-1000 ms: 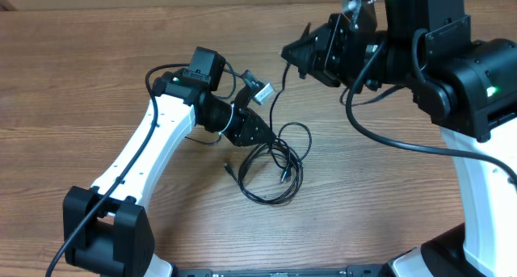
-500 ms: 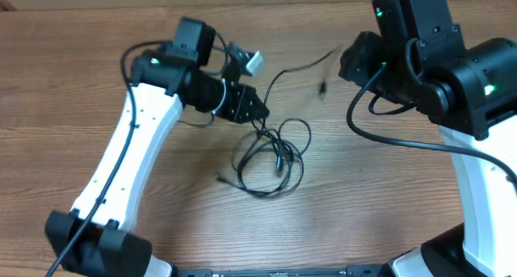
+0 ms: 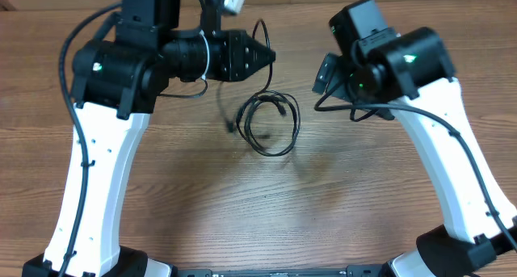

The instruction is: Untangle cables

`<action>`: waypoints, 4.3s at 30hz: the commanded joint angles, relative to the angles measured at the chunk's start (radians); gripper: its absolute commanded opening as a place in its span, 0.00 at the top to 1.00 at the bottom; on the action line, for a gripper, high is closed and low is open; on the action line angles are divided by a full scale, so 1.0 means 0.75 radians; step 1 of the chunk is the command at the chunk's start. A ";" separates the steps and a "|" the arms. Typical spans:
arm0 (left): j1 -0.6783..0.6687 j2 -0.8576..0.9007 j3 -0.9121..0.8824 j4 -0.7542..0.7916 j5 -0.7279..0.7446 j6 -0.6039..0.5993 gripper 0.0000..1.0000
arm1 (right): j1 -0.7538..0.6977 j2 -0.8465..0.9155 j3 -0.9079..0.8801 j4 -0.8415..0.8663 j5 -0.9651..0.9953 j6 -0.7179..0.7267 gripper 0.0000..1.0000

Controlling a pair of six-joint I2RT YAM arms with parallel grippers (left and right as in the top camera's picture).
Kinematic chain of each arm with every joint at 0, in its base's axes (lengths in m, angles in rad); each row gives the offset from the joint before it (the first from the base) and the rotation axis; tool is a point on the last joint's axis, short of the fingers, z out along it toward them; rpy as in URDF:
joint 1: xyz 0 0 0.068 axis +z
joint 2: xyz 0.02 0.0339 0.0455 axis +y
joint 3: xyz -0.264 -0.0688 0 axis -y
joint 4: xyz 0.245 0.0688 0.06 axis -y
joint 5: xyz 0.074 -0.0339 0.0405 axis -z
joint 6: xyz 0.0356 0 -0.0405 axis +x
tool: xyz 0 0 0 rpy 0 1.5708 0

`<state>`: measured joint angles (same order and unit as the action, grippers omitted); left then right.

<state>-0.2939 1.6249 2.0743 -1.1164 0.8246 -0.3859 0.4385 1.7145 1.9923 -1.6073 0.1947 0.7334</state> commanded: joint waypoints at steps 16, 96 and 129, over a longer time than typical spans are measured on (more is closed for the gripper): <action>0.009 -0.040 0.075 0.041 -0.539 -0.405 0.96 | 0.001 -0.002 -0.466 0.370 -0.820 -0.265 0.00; 1.043 0.077 0.237 0.497 -0.014 -0.900 0.96 | 0.205 0.082 -0.470 0.406 -0.228 0.102 0.04; 1.381 0.702 0.237 0.274 -0.448 -0.557 0.00 | 0.289 0.126 -0.470 0.328 -0.227 0.058 0.00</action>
<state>0.7307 2.1437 2.2383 -0.8665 0.5362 -0.9749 0.6498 1.8095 1.6421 -1.3674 0.0223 0.7834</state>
